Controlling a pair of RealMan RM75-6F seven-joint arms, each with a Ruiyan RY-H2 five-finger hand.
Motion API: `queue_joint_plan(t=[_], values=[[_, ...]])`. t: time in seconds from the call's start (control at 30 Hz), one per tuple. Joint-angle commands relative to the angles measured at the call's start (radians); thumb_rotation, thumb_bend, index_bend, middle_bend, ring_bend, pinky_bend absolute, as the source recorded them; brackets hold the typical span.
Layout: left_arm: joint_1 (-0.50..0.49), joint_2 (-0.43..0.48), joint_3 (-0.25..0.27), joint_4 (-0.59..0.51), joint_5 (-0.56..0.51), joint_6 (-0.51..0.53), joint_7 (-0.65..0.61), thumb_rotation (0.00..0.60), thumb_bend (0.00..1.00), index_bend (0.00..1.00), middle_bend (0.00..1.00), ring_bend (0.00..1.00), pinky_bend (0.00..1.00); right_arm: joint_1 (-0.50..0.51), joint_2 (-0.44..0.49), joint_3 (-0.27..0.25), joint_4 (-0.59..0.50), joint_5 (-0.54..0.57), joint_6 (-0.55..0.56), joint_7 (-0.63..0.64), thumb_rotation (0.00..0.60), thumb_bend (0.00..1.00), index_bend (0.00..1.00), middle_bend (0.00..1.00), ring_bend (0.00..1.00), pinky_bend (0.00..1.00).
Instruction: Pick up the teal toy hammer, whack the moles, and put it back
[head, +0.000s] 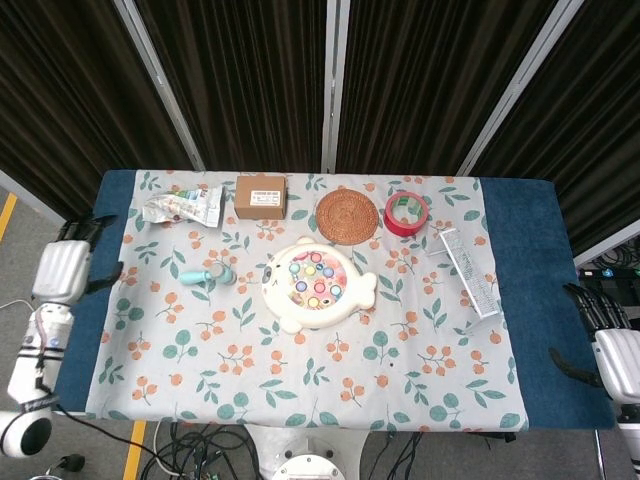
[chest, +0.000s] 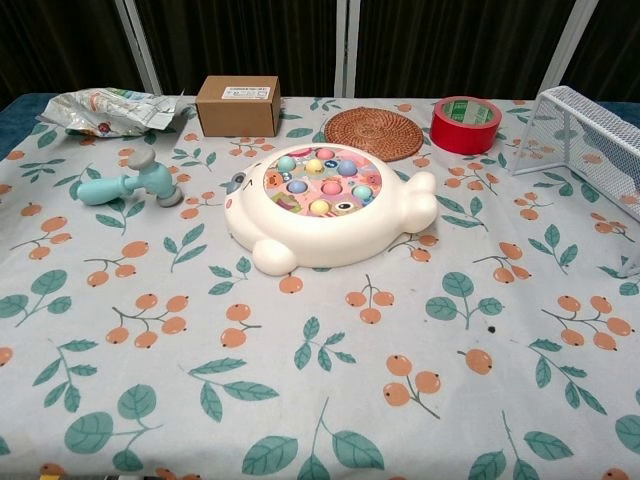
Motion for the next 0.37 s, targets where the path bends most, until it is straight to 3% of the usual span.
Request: queue_joint_plan(t=[0.03, 0.23, 0.37], values=[[0.134, 0.066, 0.069, -0.084, 0.042, 0.132, 0.061, 0.600, 0.30, 0.17, 0.20, 0.10, 0.10, 0.004, -0.006, -0.001, 0.010, -0.009, 0.002, 0.009, 0.600, 0.19, 0.00, 0.08, 0.00, 0.00], [0.254, 0.055, 0.135, -0.122, 0.125, 0.283, 0.111, 0.600, 0.19, 0.17, 0.20, 0.10, 0.08, 0.006, -0.013, -0.007, 0.017, -0.029, 0.015, 0.015, 0.600, 0.19, 0.00, 0.08, 0.00, 0.00], [0.300, 0.047, 0.165, -0.140, 0.186, 0.334, 0.140, 0.600, 0.17, 0.17, 0.20, 0.09, 0.07, 0.009, -0.015, -0.009, 0.016, -0.038, 0.020, 0.013, 0.600, 0.19, 0.00, 0.08, 0.00, 0.00]])
